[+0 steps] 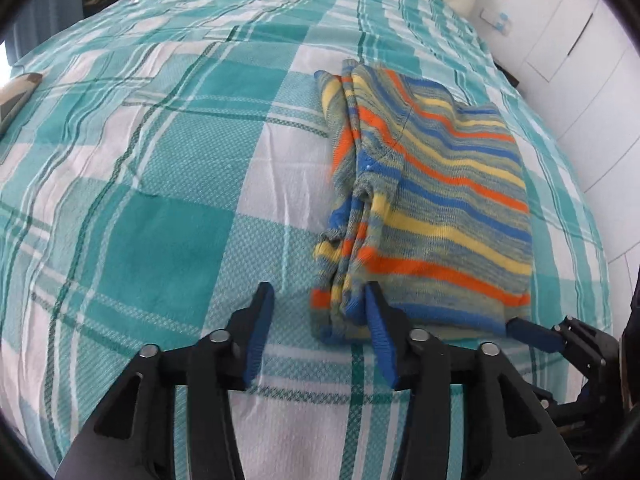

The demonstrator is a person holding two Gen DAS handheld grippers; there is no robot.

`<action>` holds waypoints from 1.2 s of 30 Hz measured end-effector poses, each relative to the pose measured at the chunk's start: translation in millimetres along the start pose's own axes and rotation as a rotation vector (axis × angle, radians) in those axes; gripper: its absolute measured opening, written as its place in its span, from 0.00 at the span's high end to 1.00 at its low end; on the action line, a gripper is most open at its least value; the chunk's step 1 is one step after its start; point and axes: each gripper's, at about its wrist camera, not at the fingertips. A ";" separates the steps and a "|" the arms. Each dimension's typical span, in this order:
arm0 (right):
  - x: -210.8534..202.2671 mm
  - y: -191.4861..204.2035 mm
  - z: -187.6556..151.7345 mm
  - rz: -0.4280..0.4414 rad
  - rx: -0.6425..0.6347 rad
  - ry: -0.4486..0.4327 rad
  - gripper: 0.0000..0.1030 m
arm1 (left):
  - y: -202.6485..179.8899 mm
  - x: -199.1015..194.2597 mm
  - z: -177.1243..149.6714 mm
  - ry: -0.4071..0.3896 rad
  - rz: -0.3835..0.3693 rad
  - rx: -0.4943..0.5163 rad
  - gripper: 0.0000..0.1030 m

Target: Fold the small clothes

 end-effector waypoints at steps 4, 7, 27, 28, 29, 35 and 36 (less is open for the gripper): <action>-26.3 -13.1 5.7 0.060 0.087 -0.036 0.26 | 11.8 -20.9 15.6 -0.057 -0.067 -0.016 0.19; -47.2 -28.7 19.6 0.030 0.136 -0.127 0.16 | 5.6 -11.1 45.2 -0.060 -0.122 -0.028 0.12; -9.6 -91.0 56.7 -0.065 0.313 -0.121 0.16 | -29.9 75.0 73.5 0.016 0.117 0.152 0.06; -8.4 -91.4 53.5 -0.067 0.318 -0.114 0.16 | -29.8 74.8 73.3 0.016 0.117 0.151 0.06; -7.6 -92.3 50.9 -0.069 0.327 -0.110 0.16 | -30.4 74.9 73.4 0.015 0.118 0.153 0.05; -7.8 -96.3 48.4 -0.089 0.333 -0.105 0.16 | -32.8 76.2 71.5 0.010 0.130 0.182 0.05; -8.5 -97.3 50.6 -0.092 0.330 -0.109 0.16 | -32.9 75.7 71.5 0.009 0.129 0.182 0.05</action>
Point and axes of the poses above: each gripper's, at about its wrist camera, not at the fingertips, and x roughly the way its jaws point, y to its left, z to its top, and after that the axes turned 12 degrees about -y, right-handed
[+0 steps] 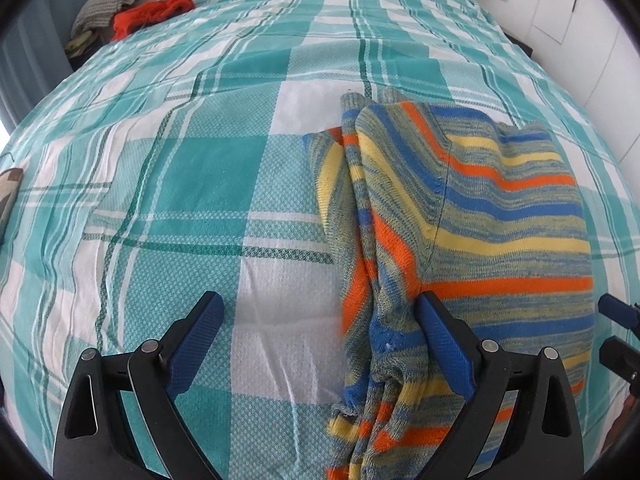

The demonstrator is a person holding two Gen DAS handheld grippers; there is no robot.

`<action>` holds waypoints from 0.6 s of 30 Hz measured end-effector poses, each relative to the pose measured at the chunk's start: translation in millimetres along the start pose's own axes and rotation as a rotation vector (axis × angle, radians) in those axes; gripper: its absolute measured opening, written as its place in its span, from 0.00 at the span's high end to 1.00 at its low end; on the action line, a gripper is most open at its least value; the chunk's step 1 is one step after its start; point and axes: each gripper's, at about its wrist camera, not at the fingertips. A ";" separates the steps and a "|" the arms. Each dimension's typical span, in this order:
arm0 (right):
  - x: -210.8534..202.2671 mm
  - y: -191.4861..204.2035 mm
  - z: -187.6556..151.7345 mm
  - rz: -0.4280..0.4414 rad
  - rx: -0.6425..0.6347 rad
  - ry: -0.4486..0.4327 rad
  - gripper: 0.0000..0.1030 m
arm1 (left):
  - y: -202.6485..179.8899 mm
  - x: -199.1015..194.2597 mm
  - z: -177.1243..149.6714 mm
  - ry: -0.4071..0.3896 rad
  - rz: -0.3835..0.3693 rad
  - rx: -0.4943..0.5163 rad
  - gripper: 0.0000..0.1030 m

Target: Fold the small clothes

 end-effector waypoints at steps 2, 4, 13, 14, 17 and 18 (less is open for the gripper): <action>-2.2 0.7 6.9 -0.003 -0.008 -0.017 0.16 | 0.9 -3.8 1.2 -0.006 -0.002 -0.002 0.08; -4.1 2.2 15.1 -0.007 -0.018 -0.032 0.16 | 3.3 -16.7 4.6 -0.056 -0.026 -0.019 0.18; -11.3 4.8 6.8 -0.002 -0.006 -0.046 0.16 | -14.7 -9.1 20.6 -0.044 -0.207 0.000 0.62; -12.0 5.7 2.6 -0.003 -0.011 -0.041 0.16 | -17.3 -2.7 18.2 -0.022 -0.200 0.011 0.82; -16.0 7.0 -7.2 -0.007 -0.024 -0.032 0.16 | -16.0 -8.1 14.9 -0.057 -0.194 0.001 0.91; -18.4 7.2 -9.6 -0.008 -0.027 -0.031 0.16 | -10.8 -14.5 14.7 -0.074 -0.194 -0.024 0.92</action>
Point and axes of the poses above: each gripper's, at about its wrist camera, not at the fingertips, and x roughly the way its jaws point, y to its left, z to its top, and after that the axes turned 12 degrees about -y, right-handed
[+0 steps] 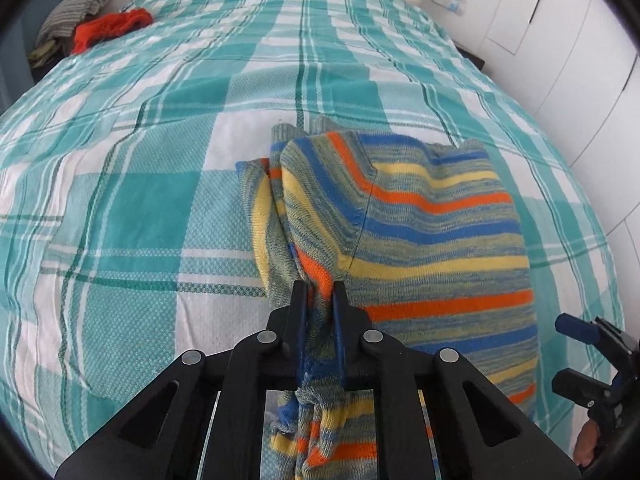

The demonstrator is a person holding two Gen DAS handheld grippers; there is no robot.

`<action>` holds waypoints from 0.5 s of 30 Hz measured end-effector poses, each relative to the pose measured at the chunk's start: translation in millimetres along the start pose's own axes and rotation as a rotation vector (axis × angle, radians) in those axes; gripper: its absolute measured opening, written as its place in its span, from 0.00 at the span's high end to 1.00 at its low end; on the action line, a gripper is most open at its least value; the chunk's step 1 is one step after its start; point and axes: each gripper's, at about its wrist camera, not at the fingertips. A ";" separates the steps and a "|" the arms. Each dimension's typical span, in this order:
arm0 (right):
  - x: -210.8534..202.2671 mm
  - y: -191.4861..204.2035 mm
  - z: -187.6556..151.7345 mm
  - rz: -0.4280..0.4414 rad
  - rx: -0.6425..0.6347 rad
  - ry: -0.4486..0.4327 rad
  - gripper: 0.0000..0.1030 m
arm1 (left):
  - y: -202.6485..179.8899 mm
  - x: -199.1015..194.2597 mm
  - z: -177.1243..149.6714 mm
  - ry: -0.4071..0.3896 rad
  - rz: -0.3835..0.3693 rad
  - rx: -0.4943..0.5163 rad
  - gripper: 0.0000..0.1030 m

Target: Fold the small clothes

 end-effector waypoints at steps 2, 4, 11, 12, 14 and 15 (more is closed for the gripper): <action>-6.4 0.0 -2.1 -0.006 -0.007 -0.007 0.16 | 14.7 -14.1 -2.1 -0.028 0.005 -0.067 0.98; -13.0 0.4 -1.6 -0.002 -0.013 -0.020 0.16 | 24.1 -10.5 -11.8 0.002 0.021 -0.090 0.98; -1.3 2.6 -0.8 0.008 -0.022 0.028 0.16 | 29.7 -22.4 -13.9 0.007 0.020 -0.127 0.37; -2.8 0.6 2.3 0.013 -0.007 0.017 0.16 | 35.1 -31.5 -13.8 -0.026 0.000 -0.146 0.22; -3.8 -5.5 10.6 0.032 0.031 0.003 0.16 | 43.3 -42.5 -14.5 -0.088 -0.041 -0.154 0.06; -1.8 -9.0 15.9 0.039 0.052 -0.001 0.16 | 46.2 -39.1 -14.3 -0.076 -0.048 -0.153 0.06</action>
Point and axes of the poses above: each gripper's, at about its wrist camera, not at the fingertips, and x roughly the way its jaws point, y to its left, z to its top, and after that the axes turned 12 degrees about -y, right-handed
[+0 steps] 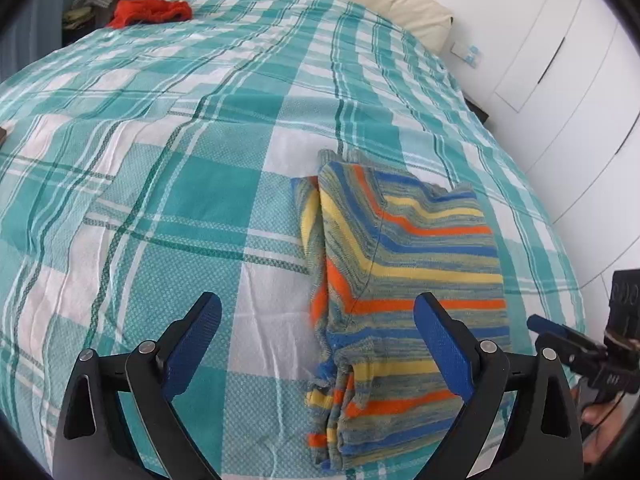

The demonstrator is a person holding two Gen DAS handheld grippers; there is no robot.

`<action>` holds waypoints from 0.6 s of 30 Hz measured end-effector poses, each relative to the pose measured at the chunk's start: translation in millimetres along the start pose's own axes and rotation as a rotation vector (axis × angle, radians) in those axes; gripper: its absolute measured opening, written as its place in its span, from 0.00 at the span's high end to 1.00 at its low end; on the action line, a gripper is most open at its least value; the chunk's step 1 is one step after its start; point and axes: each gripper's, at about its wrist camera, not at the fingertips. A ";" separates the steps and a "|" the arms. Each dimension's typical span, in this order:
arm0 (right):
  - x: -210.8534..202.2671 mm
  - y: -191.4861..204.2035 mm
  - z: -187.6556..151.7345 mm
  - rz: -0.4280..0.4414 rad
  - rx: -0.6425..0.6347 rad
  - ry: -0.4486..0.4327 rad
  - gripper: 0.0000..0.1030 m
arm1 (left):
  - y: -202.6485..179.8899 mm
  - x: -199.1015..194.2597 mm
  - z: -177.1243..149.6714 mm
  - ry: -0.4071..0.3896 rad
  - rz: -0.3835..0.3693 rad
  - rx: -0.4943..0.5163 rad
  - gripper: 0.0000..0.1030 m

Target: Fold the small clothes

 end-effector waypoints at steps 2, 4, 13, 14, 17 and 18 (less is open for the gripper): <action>11.8 -7.7 11.8 0.026 0.057 0.002 0.14 | 5.3 22.2 -1.2 0.078 -0.011 -0.027 0.06; 34.9 -16.6 21.6 0.058 0.127 0.009 0.14 | 6.7 52.1 -7.3 0.177 -0.038 -0.073 0.06; 88.0 12.5 17.9 0.102 0.138 0.087 0.77 | -40.9 50.6 3.5 0.167 -0.187 -0.006 0.81; 77.7 17.1 25.8 0.116 0.122 0.061 0.78 | -44.6 40.1 13.4 0.137 -0.207 -0.010 0.81; 45.5 36.8 58.5 0.150 0.042 -0.020 0.78 | -64.4 9.4 50.1 0.045 -0.253 0.007 0.82; 34.0 43.1 71.9 0.164 0.025 -0.048 0.78 | -71.5 -0.2 62.7 0.017 -0.269 0.016 0.82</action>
Point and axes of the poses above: each gripper's, at about its wrist camera, not at the fingertips, and x roughly the way its jaws point, y to its left, z to its top, and after that the axes turned 12 degrees about -y, right-handed
